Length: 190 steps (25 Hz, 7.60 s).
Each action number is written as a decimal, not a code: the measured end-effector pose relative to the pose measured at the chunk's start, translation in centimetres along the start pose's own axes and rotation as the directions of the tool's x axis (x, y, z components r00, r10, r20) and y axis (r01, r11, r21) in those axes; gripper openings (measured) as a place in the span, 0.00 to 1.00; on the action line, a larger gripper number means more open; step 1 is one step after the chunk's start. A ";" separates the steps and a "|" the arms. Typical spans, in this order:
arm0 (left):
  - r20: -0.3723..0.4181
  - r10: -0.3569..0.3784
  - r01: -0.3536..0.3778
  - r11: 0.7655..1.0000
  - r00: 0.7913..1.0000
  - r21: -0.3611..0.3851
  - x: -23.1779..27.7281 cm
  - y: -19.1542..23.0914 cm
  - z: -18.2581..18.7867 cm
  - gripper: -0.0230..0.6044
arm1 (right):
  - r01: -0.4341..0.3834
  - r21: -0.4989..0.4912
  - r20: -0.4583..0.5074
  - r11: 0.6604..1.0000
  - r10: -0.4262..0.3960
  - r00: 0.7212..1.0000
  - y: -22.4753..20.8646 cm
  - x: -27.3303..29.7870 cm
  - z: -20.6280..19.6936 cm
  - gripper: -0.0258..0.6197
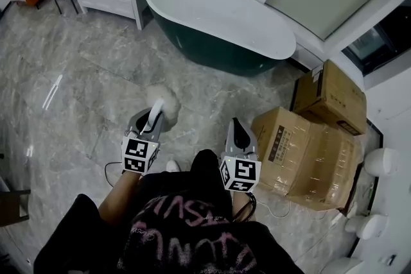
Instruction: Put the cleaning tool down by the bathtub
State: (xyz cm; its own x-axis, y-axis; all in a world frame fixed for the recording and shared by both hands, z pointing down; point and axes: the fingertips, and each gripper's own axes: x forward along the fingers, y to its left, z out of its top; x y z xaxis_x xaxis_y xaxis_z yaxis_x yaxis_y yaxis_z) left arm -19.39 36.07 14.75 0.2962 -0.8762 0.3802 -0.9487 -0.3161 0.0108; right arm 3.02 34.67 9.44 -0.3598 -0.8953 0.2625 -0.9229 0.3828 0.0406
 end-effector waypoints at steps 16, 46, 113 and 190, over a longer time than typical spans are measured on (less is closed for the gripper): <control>-0.063 0.023 -0.026 0.999 0.998 -0.043 5.4 2.9 -0.4 0.18 | -0.040 0.020 -0.052 0.999 0.041 0.998 -1.6 6.0 -1.4 0.06; -0.298 0.012 -0.001 0.999 0.954 0.035 28.3 4.9 0.6 0.18 | -0.059 0.119 -0.236 0.991 0.086 0.968 -16.8 26.3 -6.5 0.06; -0.471 -0.015 0.025 1.000 0.882 0.013 70.1 17.6 -54.7 0.18 | 0.126 0.214 -0.411 0.969 -0.027 0.911 -21.2 57.1 -66.5 0.06; -0.308 -0.073 0.108 0.990 0.948 0.096 76.6 16.9 -55.5 0.44 | 0.180 0.226 -0.385 0.957 -0.082 0.919 -23.1 57.5 -73.3 0.06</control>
State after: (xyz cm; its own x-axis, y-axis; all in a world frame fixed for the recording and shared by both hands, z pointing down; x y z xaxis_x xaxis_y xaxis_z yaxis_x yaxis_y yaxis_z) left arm -18.82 -16.23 95.37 0.3163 -0.6956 0.6450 -0.8963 -0.4419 -0.0371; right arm 13.68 -8.94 94.25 -0.2022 -0.7669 0.6090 -0.9793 0.1534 -0.1320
